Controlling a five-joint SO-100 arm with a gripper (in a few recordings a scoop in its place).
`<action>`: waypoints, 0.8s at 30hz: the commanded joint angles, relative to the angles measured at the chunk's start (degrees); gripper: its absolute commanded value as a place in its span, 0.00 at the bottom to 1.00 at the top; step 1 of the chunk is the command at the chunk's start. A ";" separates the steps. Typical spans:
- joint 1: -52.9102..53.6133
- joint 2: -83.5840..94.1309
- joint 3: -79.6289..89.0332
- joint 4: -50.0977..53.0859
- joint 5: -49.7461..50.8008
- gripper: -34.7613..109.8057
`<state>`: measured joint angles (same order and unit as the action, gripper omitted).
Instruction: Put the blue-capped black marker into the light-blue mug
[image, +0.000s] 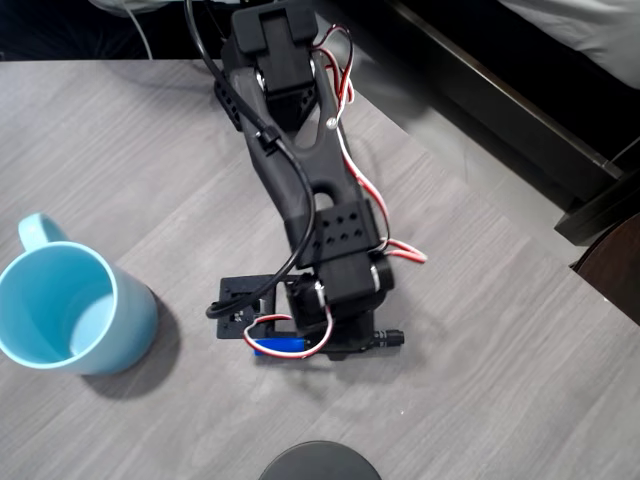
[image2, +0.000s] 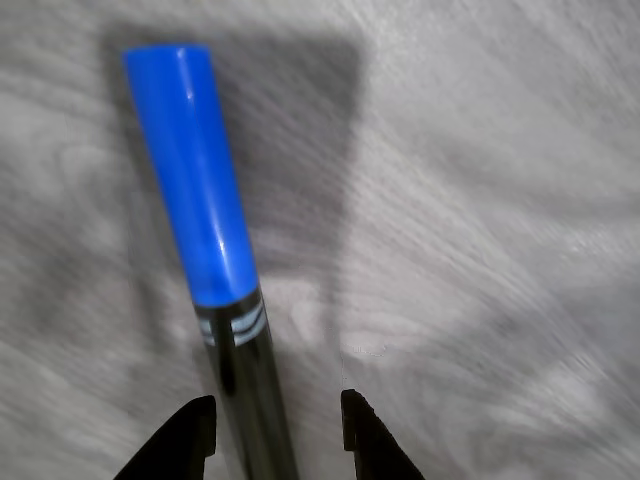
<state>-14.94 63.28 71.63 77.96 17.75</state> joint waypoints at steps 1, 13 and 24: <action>-0.26 -0.53 -1.76 -0.97 0.00 0.38; -0.18 -4.83 -2.29 -5.27 -0.70 0.24; 1.49 -1.76 -9.76 1.58 0.26 0.24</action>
<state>-14.59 58.27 68.12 74.88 17.40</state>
